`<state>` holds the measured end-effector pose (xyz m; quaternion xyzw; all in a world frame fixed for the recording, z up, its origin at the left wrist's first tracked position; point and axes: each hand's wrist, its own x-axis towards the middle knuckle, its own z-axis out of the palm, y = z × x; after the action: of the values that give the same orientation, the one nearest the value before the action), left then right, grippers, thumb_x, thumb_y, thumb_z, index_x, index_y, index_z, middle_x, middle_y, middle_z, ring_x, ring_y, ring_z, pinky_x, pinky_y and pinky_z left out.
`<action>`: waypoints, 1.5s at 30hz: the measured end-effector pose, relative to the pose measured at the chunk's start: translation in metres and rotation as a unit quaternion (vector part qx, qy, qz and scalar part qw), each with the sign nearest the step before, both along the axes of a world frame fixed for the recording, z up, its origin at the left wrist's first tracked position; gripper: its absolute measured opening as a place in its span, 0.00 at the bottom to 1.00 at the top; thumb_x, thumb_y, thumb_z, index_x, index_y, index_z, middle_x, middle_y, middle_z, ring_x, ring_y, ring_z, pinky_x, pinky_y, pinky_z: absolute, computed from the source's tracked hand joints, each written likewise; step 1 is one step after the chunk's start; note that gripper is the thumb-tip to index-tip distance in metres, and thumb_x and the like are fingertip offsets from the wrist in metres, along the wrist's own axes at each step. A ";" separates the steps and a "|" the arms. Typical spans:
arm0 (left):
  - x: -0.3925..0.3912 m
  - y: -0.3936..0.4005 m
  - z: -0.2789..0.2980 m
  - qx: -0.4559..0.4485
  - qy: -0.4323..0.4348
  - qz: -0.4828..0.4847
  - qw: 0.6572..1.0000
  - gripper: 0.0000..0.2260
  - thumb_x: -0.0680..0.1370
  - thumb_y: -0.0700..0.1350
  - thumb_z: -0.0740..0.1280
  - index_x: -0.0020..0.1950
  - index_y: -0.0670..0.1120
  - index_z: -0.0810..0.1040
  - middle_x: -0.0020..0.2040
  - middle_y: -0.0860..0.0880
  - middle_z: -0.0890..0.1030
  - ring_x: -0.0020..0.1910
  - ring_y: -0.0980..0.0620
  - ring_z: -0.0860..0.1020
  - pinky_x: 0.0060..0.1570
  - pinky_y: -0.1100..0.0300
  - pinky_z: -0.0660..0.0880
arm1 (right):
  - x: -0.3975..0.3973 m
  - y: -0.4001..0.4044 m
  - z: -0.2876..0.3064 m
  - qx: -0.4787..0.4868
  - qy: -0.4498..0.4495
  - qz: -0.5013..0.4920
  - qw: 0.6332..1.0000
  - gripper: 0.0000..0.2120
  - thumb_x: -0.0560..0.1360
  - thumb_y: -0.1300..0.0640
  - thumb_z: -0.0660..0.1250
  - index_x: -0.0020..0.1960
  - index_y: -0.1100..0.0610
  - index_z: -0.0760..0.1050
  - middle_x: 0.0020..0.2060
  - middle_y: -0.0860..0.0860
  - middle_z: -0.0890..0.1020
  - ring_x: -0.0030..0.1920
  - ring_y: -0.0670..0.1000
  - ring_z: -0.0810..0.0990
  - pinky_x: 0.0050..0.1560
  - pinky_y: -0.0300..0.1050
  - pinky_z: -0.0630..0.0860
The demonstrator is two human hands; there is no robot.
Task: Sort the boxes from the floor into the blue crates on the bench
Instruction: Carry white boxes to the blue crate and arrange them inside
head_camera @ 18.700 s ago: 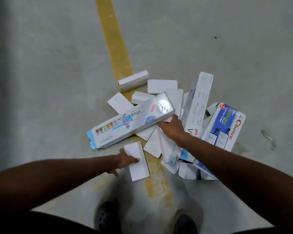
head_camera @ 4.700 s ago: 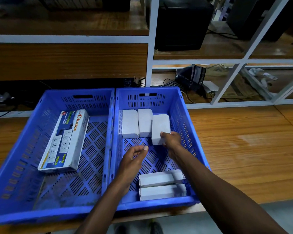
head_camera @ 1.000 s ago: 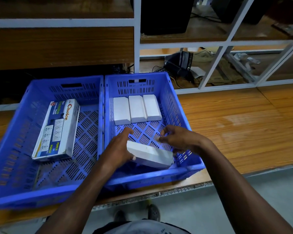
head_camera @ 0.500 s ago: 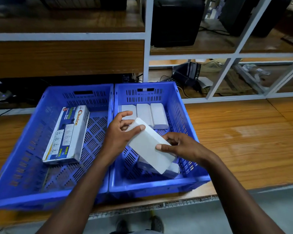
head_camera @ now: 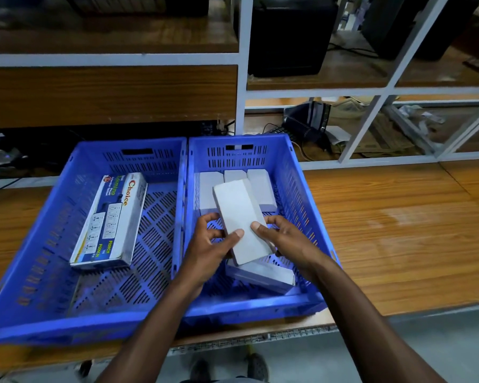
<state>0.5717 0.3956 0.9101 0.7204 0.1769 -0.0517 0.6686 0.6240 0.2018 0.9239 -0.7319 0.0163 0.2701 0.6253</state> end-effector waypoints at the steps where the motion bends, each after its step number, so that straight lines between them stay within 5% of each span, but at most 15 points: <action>1: 0.000 0.001 0.000 0.001 -0.004 0.003 1.000 0.26 0.76 0.51 0.76 0.70 0.56 0.68 0.54 0.48 0.86 0.50 0.54 0.85 0.46 0.62 0.78 | 0.001 0.001 0.000 -0.003 0.001 0.006 1.000 0.19 0.79 0.45 0.69 0.64 0.55 0.74 0.53 0.51 0.86 0.37 0.38 0.83 0.33 0.30 0.73; 8: 0.002 0.016 -0.001 0.015 0.008 0.005 1.000 0.29 0.75 0.59 0.75 0.74 0.57 0.71 0.56 0.51 0.85 0.57 0.55 0.83 0.63 0.51 0.77 | 0.015 0.016 -0.009 -0.037 0.001 0.016 0.999 0.30 0.67 0.35 0.76 0.59 0.55 0.78 0.56 0.56 0.85 0.52 0.57 0.85 0.53 0.56 0.82; 12: -0.007 0.018 0.002 0.007 0.031 0.008 0.999 0.32 0.75 0.62 0.73 0.76 0.55 0.68 0.68 0.51 0.79 0.63 0.55 0.79 0.62 0.56 0.74 | 0.036 0.027 -0.026 -0.054 0.028 -0.002 0.998 0.25 0.68 0.37 0.77 0.47 0.56 0.75 0.43 0.55 0.82 0.40 0.55 0.80 0.41 0.49 0.78; 15: -0.014 0.014 0.005 0.004 0.028 0.016 0.999 0.32 0.78 0.57 0.71 0.79 0.53 0.64 0.73 0.48 0.74 0.67 0.53 0.75 0.59 0.59 0.70 | 0.052 0.041 -0.038 -0.082 0.032 -0.021 0.996 0.23 0.71 0.39 0.77 0.49 0.55 0.73 0.41 0.54 0.81 0.36 0.53 0.79 0.40 0.49 0.82; 18: -0.019 0.010 0.006 -0.006 0.029 0.021 0.999 0.33 0.79 0.54 0.71 0.81 0.52 0.60 0.76 0.49 0.69 0.71 0.54 0.72 0.62 0.62 0.69 | 0.065 0.057 -0.051 -0.084 0.050 -0.049 0.994 0.22 0.74 0.44 0.77 0.57 0.58 0.74 0.49 0.55 0.82 0.40 0.54 0.82 0.38 0.50 0.85; 21: -0.024 0.007 0.006 -0.014 0.045 0.004 0.999 0.33 0.80 0.55 0.70 0.81 0.52 0.60 0.74 0.53 0.69 0.68 0.57 0.72 0.58 0.66 0.68 | 0.074 0.074 -0.066 -0.113 0.045 -0.039 0.992 0.25 0.74 0.45 0.76 0.62 0.59 0.74 0.49 0.55 0.80 0.37 0.52 0.79 0.29 0.42 0.78; 24: -0.026 0.006 0.003 -0.019 0.081 -0.016 0.996 0.36 0.79 0.60 0.69 0.82 0.53 0.57 0.81 0.49 0.63 0.78 0.50 0.64 0.64 0.59 0.64 | 0.076 0.087 -0.081 -0.158 0.033 -0.017 0.987 0.20 0.73 0.45 0.77 0.54 0.56 0.73 0.46 0.56 0.80 0.40 0.54 0.79 0.36 0.47 0.77; 29: -0.028 0.006 0.000 -0.011 0.101 -0.020 0.995 0.37 0.78 0.63 0.68 0.82 0.54 0.57 0.82 0.47 0.61 0.79 0.49 0.63 0.63 0.59 0.65 | 0.075 0.100 -0.103 -0.227 0.031 0.023 0.973 0.20 0.72 0.47 0.77 0.54 0.53 0.71 0.52 0.59 0.83 0.46 0.56 0.78 0.40 0.47 0.74; 39: -0.036 0.002 -0.009 0.003 0.144 -0.021 0.989 0.39 0.75 0.68 0.68 0.81 0.55 0.60 0.79 0.48 0.65 0.75 0.50 0.68 0.63 0.58 0.66 | 0.071 0.102 -0.124 -0.283 0.051 0.069 0.955 0.17 0.75 0.51 0.77 0.49 0.56 0.69 0.40 0.52 0.76 0.32 0.47 0.72 0.24 0.37 0.65; 45: -0.033 0.000 -0.006 0.001 0.172 -0.021 0.985 0.42 0.74 0.71 0.66 0.82 0.51 0.59 0.79 0.50 0.66 0.76 0.50 0.67 0.65 0.57 0.65 | 0.074 0.107 -0.131 -0.289 0.022 0.037 0.956 0.19 0.70 0.49 0.78 0.40 0.52 0.68 0.43 0.54 0.79 0.42 0.52 0.76 0.36 0.44 0.68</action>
<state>0.5382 0.3961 0.9045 0.7049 0.2743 -0.1882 0.6265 0.6983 0.3091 0.7932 -0.8754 0.0806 0.2928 0.3761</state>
